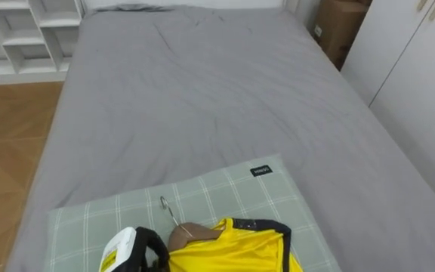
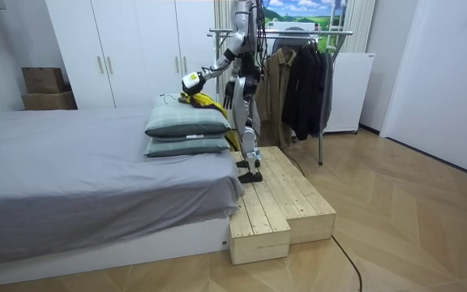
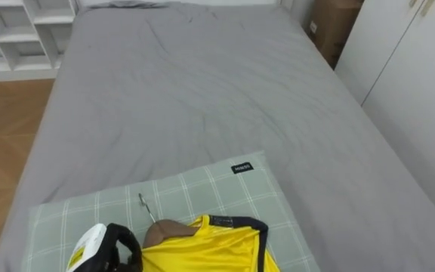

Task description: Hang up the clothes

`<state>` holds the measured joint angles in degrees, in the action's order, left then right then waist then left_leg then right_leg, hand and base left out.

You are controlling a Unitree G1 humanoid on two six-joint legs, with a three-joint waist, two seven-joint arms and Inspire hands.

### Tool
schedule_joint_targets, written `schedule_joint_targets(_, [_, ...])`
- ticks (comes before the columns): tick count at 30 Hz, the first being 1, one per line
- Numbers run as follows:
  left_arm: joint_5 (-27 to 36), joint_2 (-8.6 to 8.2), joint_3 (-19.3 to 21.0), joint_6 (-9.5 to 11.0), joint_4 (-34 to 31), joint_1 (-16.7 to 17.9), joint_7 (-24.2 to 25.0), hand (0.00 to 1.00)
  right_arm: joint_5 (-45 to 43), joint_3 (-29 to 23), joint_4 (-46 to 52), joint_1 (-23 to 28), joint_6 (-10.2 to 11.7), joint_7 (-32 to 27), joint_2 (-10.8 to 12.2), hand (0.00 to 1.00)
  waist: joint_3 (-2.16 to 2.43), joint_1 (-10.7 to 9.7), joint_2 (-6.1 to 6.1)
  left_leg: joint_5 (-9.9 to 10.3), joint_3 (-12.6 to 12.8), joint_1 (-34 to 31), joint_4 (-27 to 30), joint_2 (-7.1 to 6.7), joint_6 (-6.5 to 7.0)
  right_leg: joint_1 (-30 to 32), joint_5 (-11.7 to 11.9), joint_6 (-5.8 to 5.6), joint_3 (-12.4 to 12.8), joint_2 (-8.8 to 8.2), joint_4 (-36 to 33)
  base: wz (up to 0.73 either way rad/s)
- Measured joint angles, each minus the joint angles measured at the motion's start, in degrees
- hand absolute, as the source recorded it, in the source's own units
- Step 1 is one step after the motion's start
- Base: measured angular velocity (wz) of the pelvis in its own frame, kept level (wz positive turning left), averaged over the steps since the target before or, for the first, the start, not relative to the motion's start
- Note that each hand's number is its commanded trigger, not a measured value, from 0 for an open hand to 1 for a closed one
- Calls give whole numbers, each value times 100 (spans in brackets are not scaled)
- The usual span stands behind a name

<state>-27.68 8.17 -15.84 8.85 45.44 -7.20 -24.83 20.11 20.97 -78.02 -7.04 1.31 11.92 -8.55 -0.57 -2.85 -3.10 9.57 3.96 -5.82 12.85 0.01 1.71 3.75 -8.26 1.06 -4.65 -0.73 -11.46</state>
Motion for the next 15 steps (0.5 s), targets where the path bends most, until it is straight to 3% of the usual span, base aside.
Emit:
schedule_joint_targets(3, [-9, 3, -11, 2, -502, 200, 0, 100, 10, -99, 10, 130, 51, -15, 3, 0, 25, -10, -8, -3, -47, 68, -8, -14, -5, -164, -7, -14, -9, 3, 191, 3])
schedule_joint_targets(15, [-198, 64, -14, -1, -998, 460, 0, 100, 18, -382, 73, 394, 135, -50, 3, 0, 45, -8, 49, -4, -86, 288, -42, -34, -7, -429, -5, -21, -18, 7, 270, 2])
